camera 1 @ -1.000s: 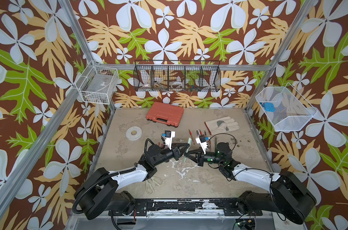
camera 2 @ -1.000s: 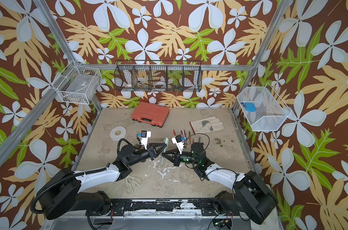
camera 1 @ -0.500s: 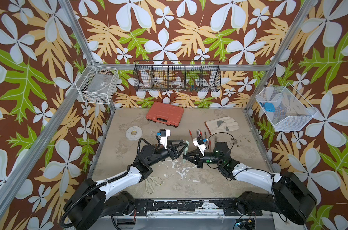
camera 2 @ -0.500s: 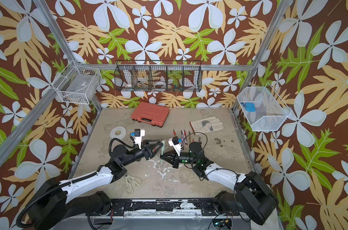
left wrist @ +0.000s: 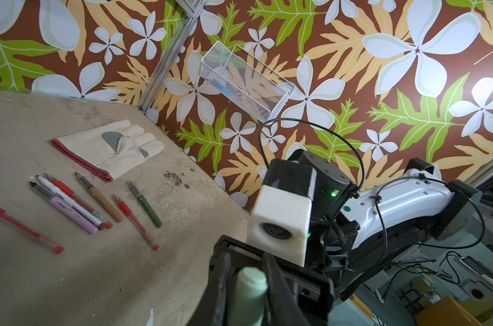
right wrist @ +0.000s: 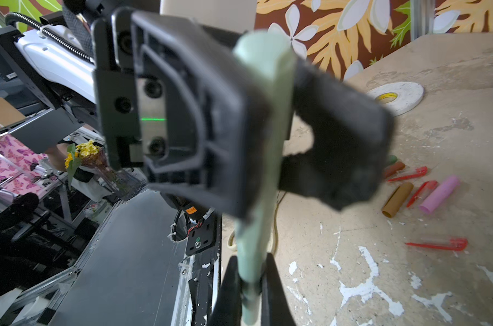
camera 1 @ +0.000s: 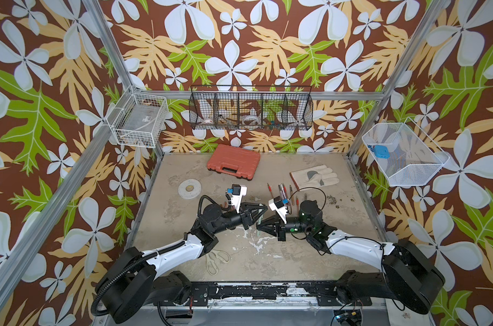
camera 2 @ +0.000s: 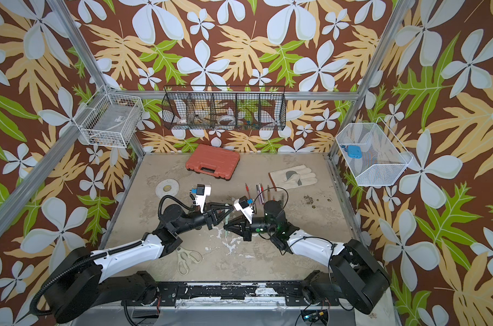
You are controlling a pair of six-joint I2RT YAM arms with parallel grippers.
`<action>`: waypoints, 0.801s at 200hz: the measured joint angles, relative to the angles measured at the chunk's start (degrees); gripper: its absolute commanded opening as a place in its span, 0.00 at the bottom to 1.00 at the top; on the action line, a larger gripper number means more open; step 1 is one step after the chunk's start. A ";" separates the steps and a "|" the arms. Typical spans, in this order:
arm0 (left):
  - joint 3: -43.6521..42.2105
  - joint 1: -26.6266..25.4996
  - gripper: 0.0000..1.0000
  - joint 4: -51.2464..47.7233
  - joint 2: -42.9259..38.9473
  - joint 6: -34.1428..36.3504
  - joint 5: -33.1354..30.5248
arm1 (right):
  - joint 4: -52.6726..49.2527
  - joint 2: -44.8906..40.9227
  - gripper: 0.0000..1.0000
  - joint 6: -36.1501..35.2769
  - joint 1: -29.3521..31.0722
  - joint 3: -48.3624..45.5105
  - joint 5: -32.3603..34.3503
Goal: Open the pen caps
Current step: 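Pull the right gripper down away from the left gripper to remove the cap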
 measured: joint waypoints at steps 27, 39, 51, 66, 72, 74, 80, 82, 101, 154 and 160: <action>0.00 0.04 0.00 0.04 0.13 0.48 0.76 | 0.02 0.11 0.11 0.42 -0.02 -0.02 -0.37; -0.28 0.00 0.00 0.26 -0.15 0.39 0.83 | 0.00 -0.33 0.25 0.70 0.02 -0.22 -0.39; -0.70 -0.04 0.00 0.39 -0.79 -0.07 0.52 | 0.07 -1.11 0.34 0.13 0.07 -0.55 -0.09; -1.60 -0.15 0.00 1.05 -1.57 -0.63 -0.85 | 0.42 -2.12 0.37 0.15 0.13 -1.11 0.20; -2.19 -0.15 0.00 1.70 -1.70 -1.27 -1.62 | 0.68 -2.38 0.37 0.17 0.11 -1.33 0.44; -2.38 -0.15 0.00 2.01 -1.70 -1.40 -1.90 | 0.76 -2.45 0.37 0.15 0.11 -1.42 0.59; -3.08 -0.13 0.00 3.02 -1.60 -1.88 -2.49 | 1.22 -2.51 0.38 0.22 0.11 -1.62 1.14; -3.39 -0.13 0.00 3.43 -1.49 -2.16 -2.78 | 1.38 -2.54 0.38 0.26 0.11 -1.68 1.29; -5.27 -0.13 0.00 6.86 0.22 -4.94 -4.04 | 2.67 -2.14 0.38 1.70 0.09 -1.84 1.38; -7.48 -1.18 0.00 14.25 1.46 -8.98 -5.68 | 4.96 0.02 0.31 4.13 0.76 -1.57 1.22; -7.67 -1.27 0.00 14.58 1.18 -8.98 -5.92 | 5.09 0.15 0.28 4.48 0.76 -1.53 1.20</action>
